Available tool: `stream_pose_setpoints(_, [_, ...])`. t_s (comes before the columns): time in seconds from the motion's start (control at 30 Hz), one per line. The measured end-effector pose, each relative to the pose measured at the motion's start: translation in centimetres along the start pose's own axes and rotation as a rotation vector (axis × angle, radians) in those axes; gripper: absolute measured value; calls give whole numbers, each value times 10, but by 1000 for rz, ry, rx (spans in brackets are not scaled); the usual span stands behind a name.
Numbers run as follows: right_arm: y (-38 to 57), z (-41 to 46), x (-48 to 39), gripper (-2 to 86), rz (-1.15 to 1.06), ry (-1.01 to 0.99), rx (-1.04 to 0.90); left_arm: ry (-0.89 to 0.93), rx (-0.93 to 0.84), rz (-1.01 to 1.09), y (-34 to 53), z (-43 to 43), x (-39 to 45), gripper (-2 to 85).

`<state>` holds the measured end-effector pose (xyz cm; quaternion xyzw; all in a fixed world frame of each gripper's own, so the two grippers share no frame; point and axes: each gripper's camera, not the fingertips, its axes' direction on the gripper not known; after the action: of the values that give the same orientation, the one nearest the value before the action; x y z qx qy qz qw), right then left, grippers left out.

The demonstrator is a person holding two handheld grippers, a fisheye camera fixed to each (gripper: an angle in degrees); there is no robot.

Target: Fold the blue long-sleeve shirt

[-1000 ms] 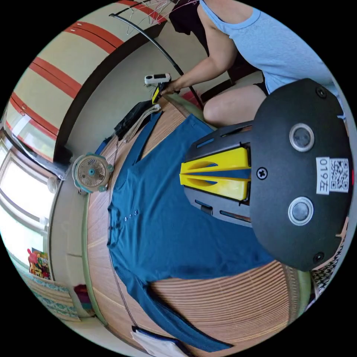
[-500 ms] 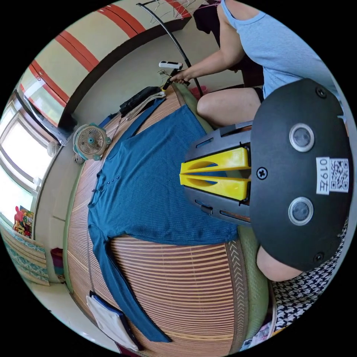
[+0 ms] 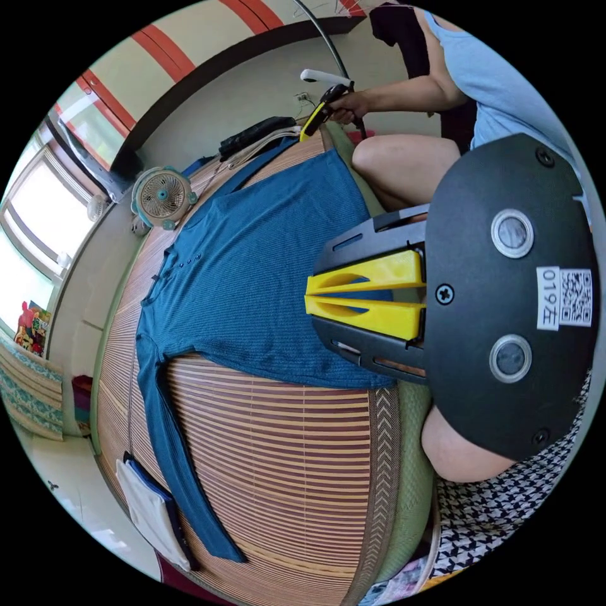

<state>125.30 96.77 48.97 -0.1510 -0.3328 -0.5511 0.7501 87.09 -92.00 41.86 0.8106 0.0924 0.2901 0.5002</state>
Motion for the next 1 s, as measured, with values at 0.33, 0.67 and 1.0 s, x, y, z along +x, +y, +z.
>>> stream_pose_setpoints(0.33, [-57, 25, -104, 79, -244, 69, -79, -120, 28, -79, -2, -40, -30, 17])
stream_pose_setpoints(0.67, [-100, 33, 30, 81, 258, -70, -130, 7, 4, -208, -70, -44, -90, 64])
stream_pose_setpoints(1.0, [-110, 47, 21, 12, 230, -5, -180, -79, -59, -159, -80, -47, -92, 24])
